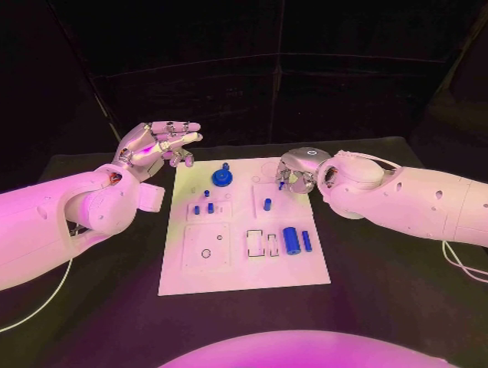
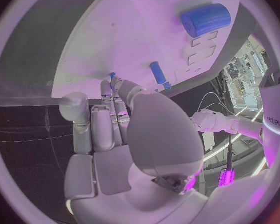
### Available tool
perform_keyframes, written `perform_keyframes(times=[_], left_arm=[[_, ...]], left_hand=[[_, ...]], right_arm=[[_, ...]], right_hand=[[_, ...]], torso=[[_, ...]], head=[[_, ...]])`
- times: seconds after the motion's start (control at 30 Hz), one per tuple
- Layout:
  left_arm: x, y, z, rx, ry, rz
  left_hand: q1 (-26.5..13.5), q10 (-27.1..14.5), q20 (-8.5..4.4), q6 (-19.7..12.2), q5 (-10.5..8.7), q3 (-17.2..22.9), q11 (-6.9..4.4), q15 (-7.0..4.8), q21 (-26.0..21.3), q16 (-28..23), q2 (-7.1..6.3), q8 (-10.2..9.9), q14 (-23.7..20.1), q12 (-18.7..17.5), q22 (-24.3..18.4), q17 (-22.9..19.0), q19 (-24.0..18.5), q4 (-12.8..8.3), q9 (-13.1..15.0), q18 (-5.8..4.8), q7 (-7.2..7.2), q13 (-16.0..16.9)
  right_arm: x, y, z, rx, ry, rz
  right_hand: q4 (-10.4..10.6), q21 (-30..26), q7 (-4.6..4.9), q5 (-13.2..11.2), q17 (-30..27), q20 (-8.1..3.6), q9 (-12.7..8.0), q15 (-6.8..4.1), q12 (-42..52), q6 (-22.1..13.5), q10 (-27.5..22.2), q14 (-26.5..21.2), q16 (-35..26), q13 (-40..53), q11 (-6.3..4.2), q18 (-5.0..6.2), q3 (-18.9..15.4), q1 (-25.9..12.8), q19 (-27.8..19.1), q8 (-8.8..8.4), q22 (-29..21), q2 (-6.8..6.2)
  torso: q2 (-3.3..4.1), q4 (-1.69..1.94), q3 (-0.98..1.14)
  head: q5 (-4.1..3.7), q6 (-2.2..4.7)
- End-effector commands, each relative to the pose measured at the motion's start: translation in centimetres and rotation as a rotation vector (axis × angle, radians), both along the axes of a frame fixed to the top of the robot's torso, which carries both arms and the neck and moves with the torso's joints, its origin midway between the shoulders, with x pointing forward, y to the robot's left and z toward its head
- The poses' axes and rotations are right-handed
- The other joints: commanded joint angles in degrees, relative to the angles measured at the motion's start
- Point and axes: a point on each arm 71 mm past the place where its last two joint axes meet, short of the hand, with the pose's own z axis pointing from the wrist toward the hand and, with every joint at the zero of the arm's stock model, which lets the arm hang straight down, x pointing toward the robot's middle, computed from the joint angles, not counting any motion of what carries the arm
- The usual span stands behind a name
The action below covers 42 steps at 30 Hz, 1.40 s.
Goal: Assemble the parts on the task board
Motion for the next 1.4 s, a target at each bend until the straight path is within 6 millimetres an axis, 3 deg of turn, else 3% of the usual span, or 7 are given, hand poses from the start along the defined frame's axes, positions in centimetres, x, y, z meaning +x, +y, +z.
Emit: perform_keyframes(times=[0.03, 0.37, 0.73, 0.9, 1.07, 1.17, 1.4], left_arm=[[0.0, 0.0, 0.1, -0.006, -0.001, 0.001], [0.1, 0.1, 0.1, -0.002, -0.003, 0.009], [0.2, 0.1, 0.1, 0.001, -0.012, 0.026], [0.3, 0.1, 0.2, 0.002, -0.018, 0.035], [0.3, 0.0, 0.2, 0.003, -0.018, 0.036], [0.3, -0.1, 0.2, 0.003, -0.019, 0.034], [0.5, -0.3, 0.1, 0.004, -0.02, 0.035]], left_hand=[[0.43, -0.59, 0.23, -0.43, 0.13, -0.49, 0.08, -0.06, -0.38, -0.35, 0.26, 0.22, -0.5, 0.21, -0.07, -0.1, -0.4, 0.01, -0.1, 1.15, 0.03, -0.01], [0.57, -1.08, 0.3, -0.69, 0.12, -0.73, 0.2, 0.03, -0.53, -0.31, 0.28, 0.23, -0.67, 0.39, -0.17, -0.18, -0.46, -0.06, -0.14, 1.14, 0.15, -0.01], [0.84, -1.43, 0.36, -0.95, 0.15, -0.84, 0.29, 0.09, -0.6, -0.19, 0.35, 0.22, -0.73, 0.59, -0.23, -0.12, -0.46, -0.2, -0.17, 1.15, 0.26, 0.01], [0.93, -1.46, 0.37, -0.96, 0.15, -0.87, 0.29, 0.1, -0.62, -0.13, 0.35, 0.25, -0.72, 0.68, -0.24, -0.06, -0.45, -0.25, -0.17, 1.15, 0.28, 0.03], [0.99, -1.47, 0.37, -0.97, 0.15, -0.89, 0.3, 0.1, -0.62, -0.14, 0.36, 0.27, -0.74, 0.74, -0.25, -0.1, -0.44, -0.29, -0.17, 1.15, 0.3, 0.04], [0.99, -1.47, 0.37, -0.97, 0.15, -0.89, 0.3, 0.1, -0.62, -0.14, 0.36, 0.27, -0.74, 0.74, -0.25, -0.1, -0.44, -0.29, -0.17, 1.15, 0.3, 0.04], [0.99, -1.47, 0.37, -0.97, 0.15, -0.89, 0.3, 0.1, -0.62, -0.14, 0.36, 0.27, -0.74, 0.74, -0.25, -0.1, -0.44, -0.29, -0.17, 1.15, 0.3, 0.04]], right_arm=[[-0.2, -0.1, 0.6, 0.015, -0.039, -0.006], [-1.7, -0.2, 1.5, 0.051, -0.054, 0.009], [-3.9, 2.7, 4.6, 0.105, -0.101, 0.09], [-4.5, 4.7, 5.5, 0.119, -0.109, 0.136], [-4.8, 7.4, 5.6, 0.13, -0.101, 0.193], [-5.1, 8.9, 5.2, 0.134, -0.089, 0.229], [-6.3, 12.2, 3.0, 0.132, -0.03, 0.306]], right_hand=[[-0.05, 0.4, 0.0, -0.3, -0.06, 0.12, 0.05, -0.5, -0.21, 0.23, 0.31, 3.0, 0.16, -0.02, 0.16, -0.9, 0.33, -0.59, 0.39, 0.15, 0.11, -0.09], [-0.22, 0.54, -0.03, -0.41, -0.02, 0.12, 0.04, -0.51, -0.27, 0.31, 0.4, 3.02, 0.22, -0.03, 0.13, -0.95, 0.41, -0.84, 0.47, 0.11, 0.35, -0.34], [-0.31, 0.62, -0.04, -0.43, 0.01, 0.12, 0.04, -0.52, -0.3, 0.34, 0.42, 3.03, 0.25, -0.04, 0.12, -0.97, 0.46, -0.89, 0.52, 0.09, 0.49, -0.43], [-0.31, 0.62, -0.04, -0.43, 0.01, 0.12, 0.04, -0.52, -0.3, 0.34, 0.42, 3.03, 0.25, -0.04, 0.12, -0.97, 0.46, -0.89, 0.52, 0.09, 0.49, -0.43], [-0.39, 0.62, -0.05, -0.5, -0.02, 0.12, 0.03, -0.53, -0.34, 0.37, 0.45, 3.02, 0.24, -0.05, 0.11, -0.96, 0.5, -0.98, 0.5, 0.07, 0.47, -0.53], [-0.42, 0.63, -0.05, -0.51, -0.04, 0.12, 0.03, -0.53, -0.36, 0.36, 0.45, 3.02, 0.24, -0.05, 0.11, -0.96, 0.52, -0.99, 0.5, 0.06, 0.47, -0.56], [-0.45, 0.55, -0.04, -0.51, -0.13, 0.12, 0.02, -0.54, -0.38, 0.34, 0.44, 3.01, 0.19, -0.06, 0.11, -0.93, 0.54, -1.01, 0.43, 0.03, 0.3, -0.58]], torso=[[0.02, 0.07, -0.08], [-0.05, 0.02, -0.04], [-0.02, 0.26, -0.13], [0.03, 0.24, -0.19], [0.08, 0.17, -0.17], [0.08, 0.13, -0.19], [0.13, 0.25, -0.21]], head=[[-0.1, 0.01], [-0.05, 0.05], [0.29, 0.45], [1.38, 0.45], [3.03, 0.4], [4.23, -0.02], [6.0, -0.51]])
